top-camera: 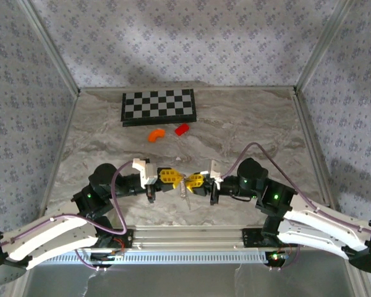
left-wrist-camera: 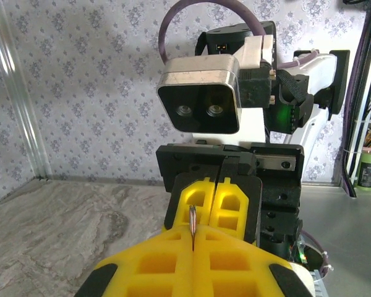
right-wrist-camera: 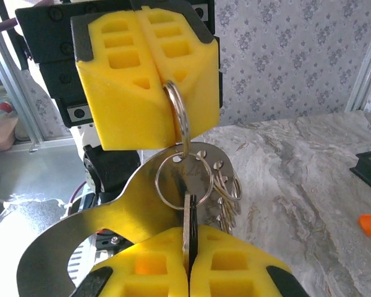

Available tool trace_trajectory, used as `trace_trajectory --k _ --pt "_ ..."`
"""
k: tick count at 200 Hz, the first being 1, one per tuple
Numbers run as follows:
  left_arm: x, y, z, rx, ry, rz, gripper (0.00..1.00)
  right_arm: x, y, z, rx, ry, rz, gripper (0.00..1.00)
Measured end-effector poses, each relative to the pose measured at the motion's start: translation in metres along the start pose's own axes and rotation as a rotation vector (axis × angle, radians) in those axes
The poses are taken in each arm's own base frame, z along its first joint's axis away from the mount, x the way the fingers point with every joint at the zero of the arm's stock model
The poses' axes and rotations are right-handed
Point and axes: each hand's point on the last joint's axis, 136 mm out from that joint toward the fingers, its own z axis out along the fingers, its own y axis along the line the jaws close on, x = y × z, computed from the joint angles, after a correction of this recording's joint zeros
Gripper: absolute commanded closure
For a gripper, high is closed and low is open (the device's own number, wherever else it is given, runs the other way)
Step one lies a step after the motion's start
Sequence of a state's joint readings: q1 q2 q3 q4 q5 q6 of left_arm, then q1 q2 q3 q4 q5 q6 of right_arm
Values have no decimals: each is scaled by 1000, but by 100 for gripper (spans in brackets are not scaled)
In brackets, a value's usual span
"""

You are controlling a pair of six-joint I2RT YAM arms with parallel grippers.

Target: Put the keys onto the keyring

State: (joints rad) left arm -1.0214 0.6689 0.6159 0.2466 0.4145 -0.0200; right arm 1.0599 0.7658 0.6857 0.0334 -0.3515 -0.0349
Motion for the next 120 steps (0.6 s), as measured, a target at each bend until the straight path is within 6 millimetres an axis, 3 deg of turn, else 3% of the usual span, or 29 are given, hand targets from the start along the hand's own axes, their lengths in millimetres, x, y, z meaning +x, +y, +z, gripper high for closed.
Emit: trace_trajectory --k 120 --pt "7 3 0 -16 22 -6 100 0 -7 -10 73 39 -41 100"
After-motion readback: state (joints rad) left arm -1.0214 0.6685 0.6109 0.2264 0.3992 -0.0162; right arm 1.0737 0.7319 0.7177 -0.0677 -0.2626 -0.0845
